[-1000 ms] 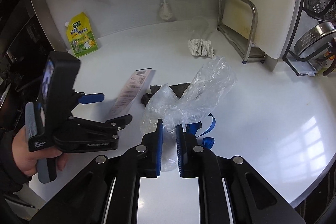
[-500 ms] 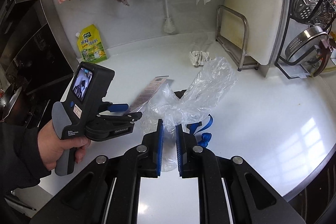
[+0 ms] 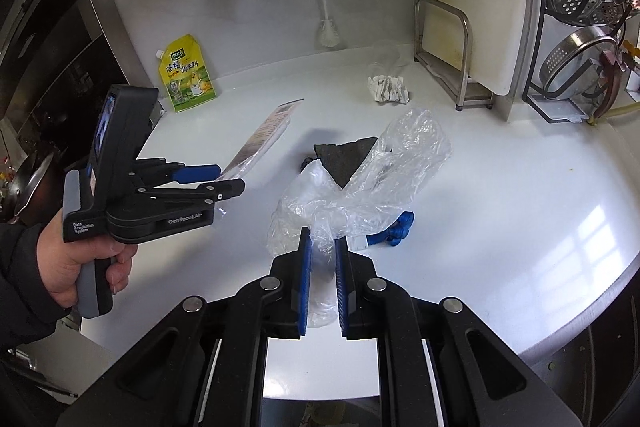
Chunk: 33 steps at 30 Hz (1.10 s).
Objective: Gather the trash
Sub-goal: 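Lift receipt and plastic bag and carry them toward the grey bin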
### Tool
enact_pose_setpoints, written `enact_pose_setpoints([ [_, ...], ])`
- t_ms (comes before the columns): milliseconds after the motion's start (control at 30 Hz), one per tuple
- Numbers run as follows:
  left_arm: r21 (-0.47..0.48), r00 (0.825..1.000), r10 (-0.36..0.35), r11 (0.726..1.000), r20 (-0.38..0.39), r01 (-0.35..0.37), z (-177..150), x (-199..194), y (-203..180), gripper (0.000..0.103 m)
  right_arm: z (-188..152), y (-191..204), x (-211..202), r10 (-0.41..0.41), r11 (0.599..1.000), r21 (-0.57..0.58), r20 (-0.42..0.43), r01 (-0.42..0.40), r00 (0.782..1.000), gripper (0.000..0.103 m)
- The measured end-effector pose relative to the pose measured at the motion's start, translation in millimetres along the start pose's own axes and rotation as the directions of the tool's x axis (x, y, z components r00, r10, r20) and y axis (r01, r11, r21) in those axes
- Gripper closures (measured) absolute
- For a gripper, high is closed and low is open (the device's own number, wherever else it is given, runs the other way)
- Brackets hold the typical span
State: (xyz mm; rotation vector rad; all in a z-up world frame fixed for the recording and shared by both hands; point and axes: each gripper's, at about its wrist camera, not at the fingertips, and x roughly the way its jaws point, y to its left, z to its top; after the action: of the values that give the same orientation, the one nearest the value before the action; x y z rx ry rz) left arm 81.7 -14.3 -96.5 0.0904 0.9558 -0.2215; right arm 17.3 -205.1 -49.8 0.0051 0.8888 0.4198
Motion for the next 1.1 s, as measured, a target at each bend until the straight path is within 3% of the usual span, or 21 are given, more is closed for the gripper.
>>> enact_pose_setpoints([
  [433,0.070,0.997,-0.076,0.995,0.005,0.075,-40,-54,-28,0.063,-43,17,-32,-0.021,1.000,-0.020,-0.033,0.021,0.999,0.092],
  [1100,0.171,0.979,-0.192,0.964,-0.071,0.201,-85,-81,-79,0.063,-113,23,-74,-0.064,0.998,0.008,-0.064,0.065,0.996,0.092],
])
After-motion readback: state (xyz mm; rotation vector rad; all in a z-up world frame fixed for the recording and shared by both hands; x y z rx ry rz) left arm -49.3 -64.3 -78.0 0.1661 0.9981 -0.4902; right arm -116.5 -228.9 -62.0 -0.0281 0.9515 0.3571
